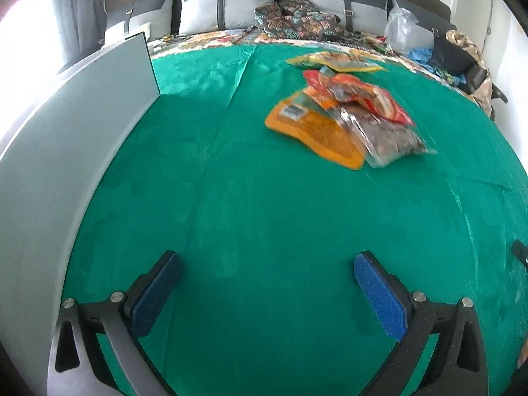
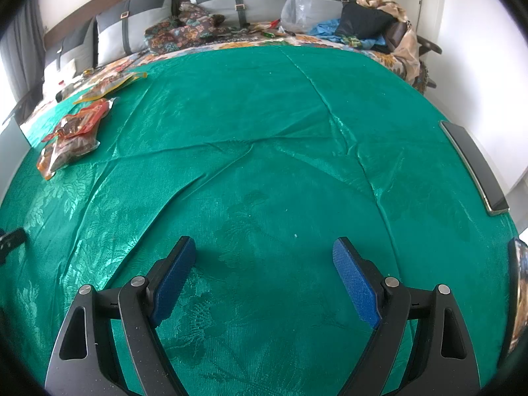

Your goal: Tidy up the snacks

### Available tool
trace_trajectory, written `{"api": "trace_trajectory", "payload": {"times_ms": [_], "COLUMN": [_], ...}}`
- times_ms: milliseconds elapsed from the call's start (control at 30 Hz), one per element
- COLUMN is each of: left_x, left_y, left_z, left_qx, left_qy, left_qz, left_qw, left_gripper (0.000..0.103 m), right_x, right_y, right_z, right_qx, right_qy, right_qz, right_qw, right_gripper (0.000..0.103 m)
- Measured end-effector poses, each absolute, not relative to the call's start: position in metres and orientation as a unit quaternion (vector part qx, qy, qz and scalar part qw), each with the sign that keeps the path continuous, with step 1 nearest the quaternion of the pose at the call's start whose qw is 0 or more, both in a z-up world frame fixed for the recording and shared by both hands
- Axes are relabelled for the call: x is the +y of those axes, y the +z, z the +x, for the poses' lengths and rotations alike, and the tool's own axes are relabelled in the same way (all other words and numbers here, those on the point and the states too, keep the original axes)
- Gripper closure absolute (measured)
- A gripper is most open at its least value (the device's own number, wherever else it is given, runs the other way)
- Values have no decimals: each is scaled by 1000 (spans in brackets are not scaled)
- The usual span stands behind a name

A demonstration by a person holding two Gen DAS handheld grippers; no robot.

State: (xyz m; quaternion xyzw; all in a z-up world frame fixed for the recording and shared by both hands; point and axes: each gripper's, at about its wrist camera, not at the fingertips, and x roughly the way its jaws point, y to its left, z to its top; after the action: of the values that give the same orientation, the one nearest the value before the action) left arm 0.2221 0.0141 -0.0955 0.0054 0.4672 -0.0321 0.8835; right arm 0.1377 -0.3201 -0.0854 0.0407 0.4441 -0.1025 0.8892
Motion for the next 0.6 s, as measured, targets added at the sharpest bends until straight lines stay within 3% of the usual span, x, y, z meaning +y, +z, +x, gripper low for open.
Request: {"api": "trace_trajectory", "payload": {"times_ms": [600], "left_x": [15], "left_y": [-97], "left_z": [229], "left_qx": [461], "left_qy": [-28], "left_qz": [3], "left_qw": [887], "left_gripper": [0], "right_x": [-320], "right_y": [-86], "right_z": [138], "right_qx": [444], "right_qy": [-102], "right_qz": [41], "right_qw": [889], "right_gripper": [15]}}
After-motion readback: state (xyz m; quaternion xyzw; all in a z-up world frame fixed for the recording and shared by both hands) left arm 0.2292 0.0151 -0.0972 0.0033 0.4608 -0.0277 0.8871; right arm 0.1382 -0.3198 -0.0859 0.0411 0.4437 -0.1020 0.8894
